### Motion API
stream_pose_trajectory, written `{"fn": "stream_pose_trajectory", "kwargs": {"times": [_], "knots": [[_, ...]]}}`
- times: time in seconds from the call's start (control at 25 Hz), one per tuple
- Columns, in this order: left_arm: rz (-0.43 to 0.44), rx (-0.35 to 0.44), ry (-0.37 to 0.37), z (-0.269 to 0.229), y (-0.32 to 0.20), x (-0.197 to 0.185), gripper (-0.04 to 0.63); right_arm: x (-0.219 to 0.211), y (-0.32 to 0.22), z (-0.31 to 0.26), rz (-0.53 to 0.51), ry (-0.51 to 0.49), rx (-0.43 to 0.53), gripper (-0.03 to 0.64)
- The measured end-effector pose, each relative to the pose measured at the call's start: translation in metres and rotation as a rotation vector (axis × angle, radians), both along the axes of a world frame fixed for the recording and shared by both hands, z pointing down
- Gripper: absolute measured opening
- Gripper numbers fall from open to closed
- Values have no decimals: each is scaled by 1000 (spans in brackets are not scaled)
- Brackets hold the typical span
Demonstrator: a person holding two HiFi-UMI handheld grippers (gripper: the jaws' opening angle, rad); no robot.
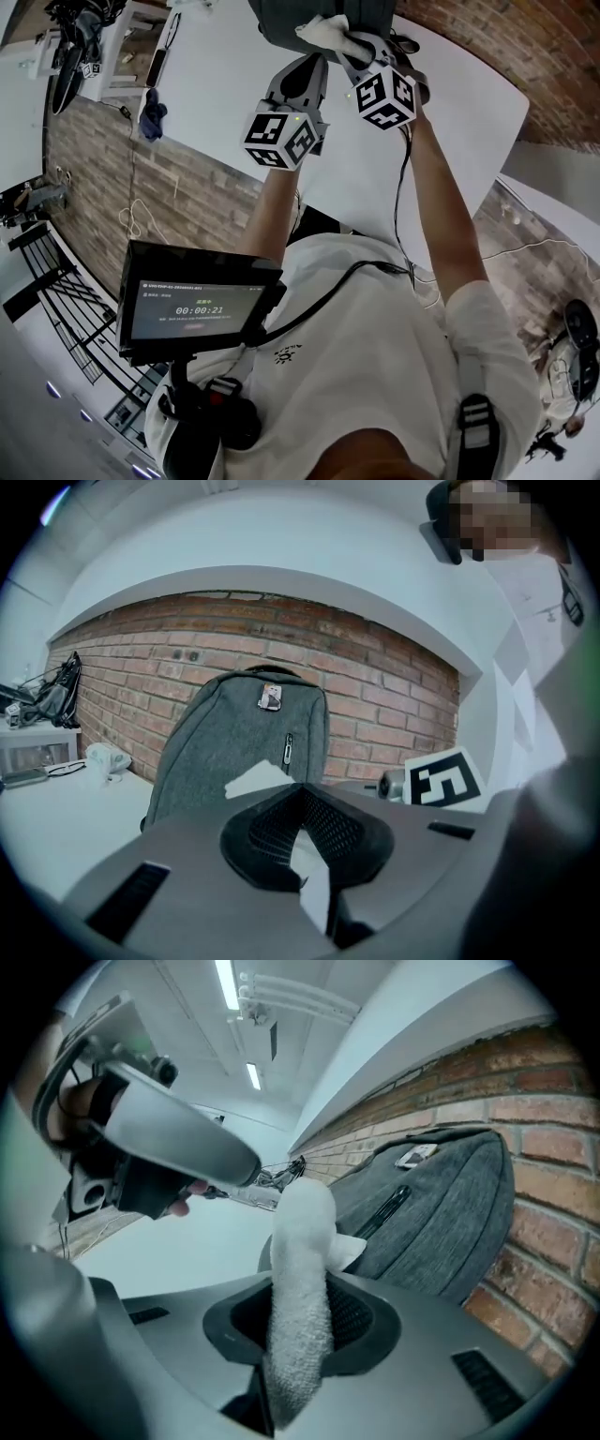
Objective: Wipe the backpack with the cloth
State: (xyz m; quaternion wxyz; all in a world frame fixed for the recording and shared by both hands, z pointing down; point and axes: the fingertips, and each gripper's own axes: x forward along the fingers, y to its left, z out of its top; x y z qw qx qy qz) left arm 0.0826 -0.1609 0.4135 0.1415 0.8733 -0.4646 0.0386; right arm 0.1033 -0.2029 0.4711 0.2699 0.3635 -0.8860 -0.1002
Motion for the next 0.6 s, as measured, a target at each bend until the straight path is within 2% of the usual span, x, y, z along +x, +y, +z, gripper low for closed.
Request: {"fn": "stream_pose_trajectory", "kwargs": {"times": [0.32,0.52,0.6], "knots": [[2,-4,1,3,2,1,0,-3,21,64,-23,59,-133,97],[2,-4,6,3,3,0,0,0,23,70,-5,53,-158,97],[0,-3,9,4,4,-1,1,0,24,64,0,19,-167,97]]}}
